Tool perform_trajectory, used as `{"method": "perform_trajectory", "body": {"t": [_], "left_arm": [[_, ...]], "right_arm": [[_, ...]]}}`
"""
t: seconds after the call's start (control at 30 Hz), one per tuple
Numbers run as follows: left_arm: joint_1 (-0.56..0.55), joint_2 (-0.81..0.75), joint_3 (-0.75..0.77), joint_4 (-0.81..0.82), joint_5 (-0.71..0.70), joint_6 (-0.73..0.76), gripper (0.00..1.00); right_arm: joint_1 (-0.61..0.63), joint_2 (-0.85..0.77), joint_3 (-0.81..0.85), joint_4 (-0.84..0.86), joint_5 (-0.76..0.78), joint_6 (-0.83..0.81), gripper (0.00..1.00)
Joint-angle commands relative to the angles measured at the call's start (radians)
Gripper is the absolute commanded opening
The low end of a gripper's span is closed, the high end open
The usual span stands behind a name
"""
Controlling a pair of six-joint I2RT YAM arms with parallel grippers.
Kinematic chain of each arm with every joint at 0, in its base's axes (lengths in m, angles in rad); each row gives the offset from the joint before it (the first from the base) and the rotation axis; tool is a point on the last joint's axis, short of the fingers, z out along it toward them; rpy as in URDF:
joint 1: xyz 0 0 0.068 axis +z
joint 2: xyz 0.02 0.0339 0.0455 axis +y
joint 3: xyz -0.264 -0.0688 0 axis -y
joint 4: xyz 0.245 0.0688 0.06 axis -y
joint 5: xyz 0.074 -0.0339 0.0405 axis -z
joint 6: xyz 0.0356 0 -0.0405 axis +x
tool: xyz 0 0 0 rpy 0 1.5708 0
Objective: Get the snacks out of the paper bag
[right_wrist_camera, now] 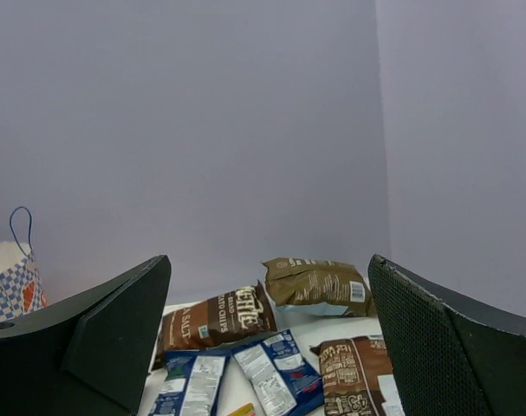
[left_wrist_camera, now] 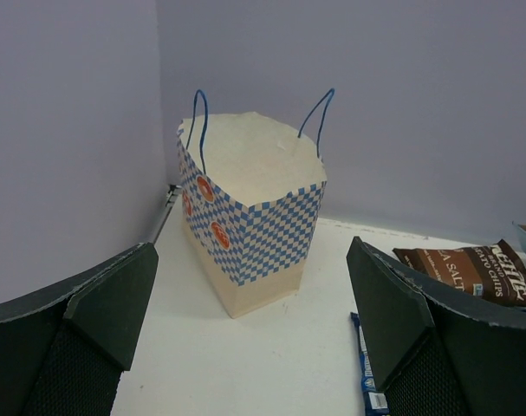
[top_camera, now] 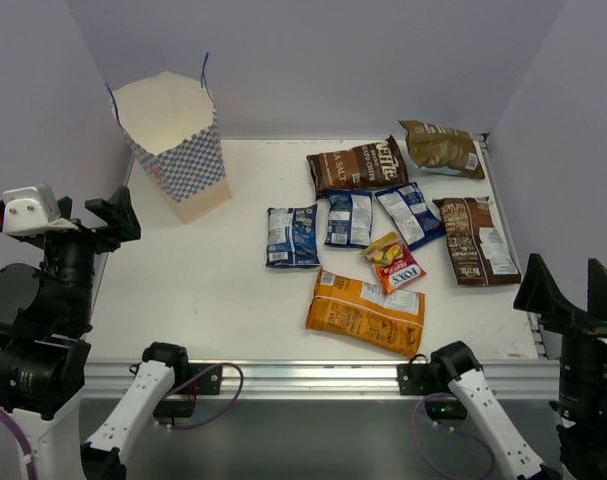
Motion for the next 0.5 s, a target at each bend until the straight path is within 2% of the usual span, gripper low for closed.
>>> {"method": "perform_trajectory", "body": {"t": [0.0,0.47], "left_arm": [[-0.014,0.005,-0.003,0.005,-0.027,0.021,1.0],[-0.014,0.039,-0.043,0.046,0.031,-0.002,1.0]], "right_arm": [[-0.001,-0.017,0.009,0.036,0.046,-0.054,0.99],[0.0,-0.049,-0.009,0.021,0.025,-0.029,0.99]]}}
